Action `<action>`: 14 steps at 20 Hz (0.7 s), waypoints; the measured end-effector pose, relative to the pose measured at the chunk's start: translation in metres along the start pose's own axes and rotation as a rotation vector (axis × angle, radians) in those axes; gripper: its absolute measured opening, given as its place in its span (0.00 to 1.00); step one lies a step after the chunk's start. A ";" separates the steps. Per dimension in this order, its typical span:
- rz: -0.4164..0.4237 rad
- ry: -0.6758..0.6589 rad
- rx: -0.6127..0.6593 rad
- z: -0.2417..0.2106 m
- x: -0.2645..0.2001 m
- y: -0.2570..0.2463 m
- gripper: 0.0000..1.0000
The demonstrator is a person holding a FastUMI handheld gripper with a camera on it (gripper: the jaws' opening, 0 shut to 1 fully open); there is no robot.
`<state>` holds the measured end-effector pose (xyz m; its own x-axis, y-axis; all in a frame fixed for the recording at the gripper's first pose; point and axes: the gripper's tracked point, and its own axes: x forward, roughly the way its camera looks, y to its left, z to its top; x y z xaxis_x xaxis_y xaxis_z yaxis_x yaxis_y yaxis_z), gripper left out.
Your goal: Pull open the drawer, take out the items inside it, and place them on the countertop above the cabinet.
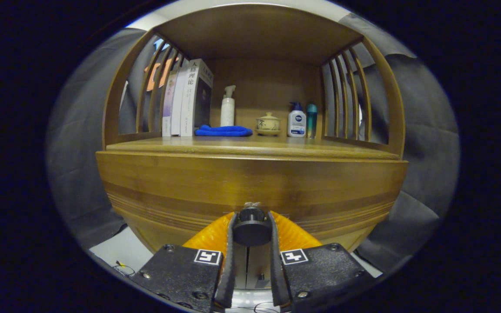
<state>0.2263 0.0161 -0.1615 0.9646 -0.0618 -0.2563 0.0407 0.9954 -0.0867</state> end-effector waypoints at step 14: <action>0.028 0.036 -0.006 -0.038 -0.126 -0.001 0.36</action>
<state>0.0948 0.0204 -0.1661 0.9555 -0.0363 -0.2928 0.0120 0.9964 -0.0843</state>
